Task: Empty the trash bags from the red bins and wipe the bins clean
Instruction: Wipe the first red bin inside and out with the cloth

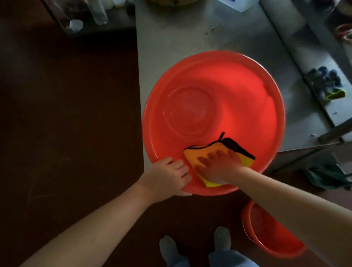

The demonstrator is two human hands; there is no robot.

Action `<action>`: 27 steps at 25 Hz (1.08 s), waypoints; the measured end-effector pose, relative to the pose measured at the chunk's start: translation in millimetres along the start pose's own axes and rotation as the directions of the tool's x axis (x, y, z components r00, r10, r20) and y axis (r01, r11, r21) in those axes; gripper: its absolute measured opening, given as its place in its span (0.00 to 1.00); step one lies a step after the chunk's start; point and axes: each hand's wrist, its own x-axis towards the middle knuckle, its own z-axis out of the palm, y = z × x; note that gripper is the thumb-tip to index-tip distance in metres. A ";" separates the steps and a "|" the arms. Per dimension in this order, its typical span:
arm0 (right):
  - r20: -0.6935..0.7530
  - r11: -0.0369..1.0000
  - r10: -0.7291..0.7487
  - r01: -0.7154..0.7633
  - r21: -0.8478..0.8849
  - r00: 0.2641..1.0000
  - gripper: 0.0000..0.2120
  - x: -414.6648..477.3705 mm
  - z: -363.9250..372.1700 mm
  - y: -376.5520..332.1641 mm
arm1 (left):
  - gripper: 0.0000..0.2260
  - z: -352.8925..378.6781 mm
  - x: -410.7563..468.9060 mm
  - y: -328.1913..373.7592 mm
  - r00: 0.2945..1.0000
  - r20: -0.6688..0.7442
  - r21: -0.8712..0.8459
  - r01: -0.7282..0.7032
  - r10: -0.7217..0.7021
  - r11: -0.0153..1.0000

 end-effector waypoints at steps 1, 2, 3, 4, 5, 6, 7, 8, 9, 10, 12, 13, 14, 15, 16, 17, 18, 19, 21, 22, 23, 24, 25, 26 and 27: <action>0.007 1.000 -0.015 0.015 -0.015 1.000 0.30 -19.1 2.3 -0.1 | 0.21 -1.0 -0.4 -0.6 1.000 0.013 0.003 -0.001 0.001 1.000; -0.002 0.999 -0.026 0.026 -0.029 1.000 0.30 -38.1 4.5 0.9 | 0.22 -2.2 -1.0 -1.4 0.999 0.031 0.000 -0.005 0.005 1.000; -0.024 1.000 -0.025 0.025 -0.016 0.999 0.30 -54.3 6.3 1.4 | 0.22 -2.7 -2.1 -2.4 0.999 0.048 -0.009 -0.006 0.006 1.000; -0.056 1.000 -0.012 0.012 0.012 0.998 0.30 -67.1 6.4 1.6 | 0.22 -3.8 -2.5 -3.8 0.999 0.054 -0.017 -0.002 0.003 1.000; -0.094 1.000 0.000 0.003 0.030 0.996 0.30 -74.1 6.1 1.5 | 0.22 -5.5 -2.2 -5.2 0.999 0.048 -0.019 0.007 -0.006 1.000; -0.131 1.000 0.006 -0.003 0.023 0.991 0.30 -76.4 5.2 0.3 | 0.22 -7.3 -0.8 -6.2 0.999 0.040 -0.020 0.014 -0.013 1.000; -0.158 1.000 0.013 -0.013 0.005 0.987 0.30 -74.1 3.2 -2.1 | 0.22 -8.1 0.3 -7.0 0.999 0.034 -0.024 0.018 -0.017 1.000; -0.164 1.000 0.019 -0.021 -0.009 0.986 0.29 -67.1 0.7 -4.2 | 0.22 -8.2 1.2 -7.8 0.999 0.031 -0.026 0.019 -0.018 0.999; -0.139 1.000 0.024 -0.025 -0.003 0.990 0.29 -55.3 -1.8 -5.4 | 0.23 -8.5 2.0 -8.4 0.999 0.028 -0.019 0.015 -0.015 1.000; -0.089 0.999 0.033 -0.032 0.018 0.995 0.30 -42.1 -3.0 -6.2 | 0.22 -9.2 2.4 -8.0 1.000 0.024 -0.004 0.004 -0.004 1.000; -0.018 0.998 0.035 -0.034 0.059 0.999 0.30 -11.0 0.0 -5.9 | 0.21 -6.0 -0.7 -5.8 0.999 0.020 0.019 -0.031 0.030 0.999; -0.028 0.998 0.028 -0.027 0.059 0.999 0.30 5.9 3.8 -5.2 | 0.21 -2.7 -3.4 -2.7 0.999 0.021 0.017 -0.044 0.044 0.999; -0.047 0.999 0.027 -0.025 0.045 0.999 0.30 22.4 7.6 -3.7 | 0.21 1.2 -5.2 0.9 0.998 0.023 0.009 -0.053 0.053 0.999; -0.056 0.999 0.029 -0.027 0.041 0.998 0.30 40.0 8.3 -3.1 | 0.21 5.9 -6.9 4.0 0.999 0.024 0.000 -0.049 0.049 0.999; -0.050 0.998 0.032 -0.029 0.055 0.998 0.30 57.8 7.5 -2.5 | 0.21 9.8 -7.5 5.5 0.999 0.019 -0.005 -0.030 0.030 1.000; -0.033 0.996 0.035 -0.032 0.078 0.999 0.30 75.0 5.4 -0.8 | 0.21 12.4 -6.7 5.7 1.000 0.010 -0.007 -0.006 0.006 1.000; -0.014 0.995 0.044 -0.042 0.090 0.999 0.30 90.2 2.6 0.5 | 0.21 13.2 -5.3 5.5 1.000 -0.008 -0.006 0.016 -0.016 1.000; -0.006 0.996 0.049 -0.049 0.077 0.999 0.31 102.0 0.0 2.9 | 0.21 12.5 -2.6 4.7 0.999 -0.034 -0.003 0.031 -0.031 1.000; 0.034 0.997 0.038 -0.040 0.063 0.999 0.32 113.7 -6.3 6.5 | 0.21 10.4 0.9 0.5 0.997 -0.064 -0.025 0.035 -0.037 0.999; 0.035 0.998 0.030 -0.032 0.053 0.999 0.33 112.4 -6.1 4.4 | 0.21 7.5 1.5 -1.2 0.998 -0.058 -0.033 0.038 -0.040 0.999; 0.013 0.999 0.027 -0.028 0.038 1.000 0.33 109.6 -5.6 4.4 | 0.21 6.9 1.8 -1.6 0.998 -0.054 -0.028 0.038 -0.040 0.999; -0.006 0.999 0.031 -0.031 0.023 1.000 0.32 104.8 -5.4 2.9 | 0.21 5.9 2.6 -1.5 0.998 -0.048 -0.012 0.035 -0.036 0.999; -0.007 0.999 0.038 -0.038 0.021 0.999 0.32 97.8 -8.4 0.4 | 0.21 4.1 3.1 -1.7 0.999 -0.043 0.001 0.031 -0.031 1.000; 0.007 0.999 0.042 -0.042 0.034 0.999 0.32 88.3 -12.5 -1.2 | 0.21 2.6 3.6 -2.1 0.999 -0.039 -0.001 0.028 -0.028 1.000; 0.017 0.999 0.034 -0.034 0.039 0.999 0.32 76.8 -14.8 -2.8 | 0.21 1.3 3.7 -3.3 0.999 -0.034 -0.013 0.028 -0.028 1.000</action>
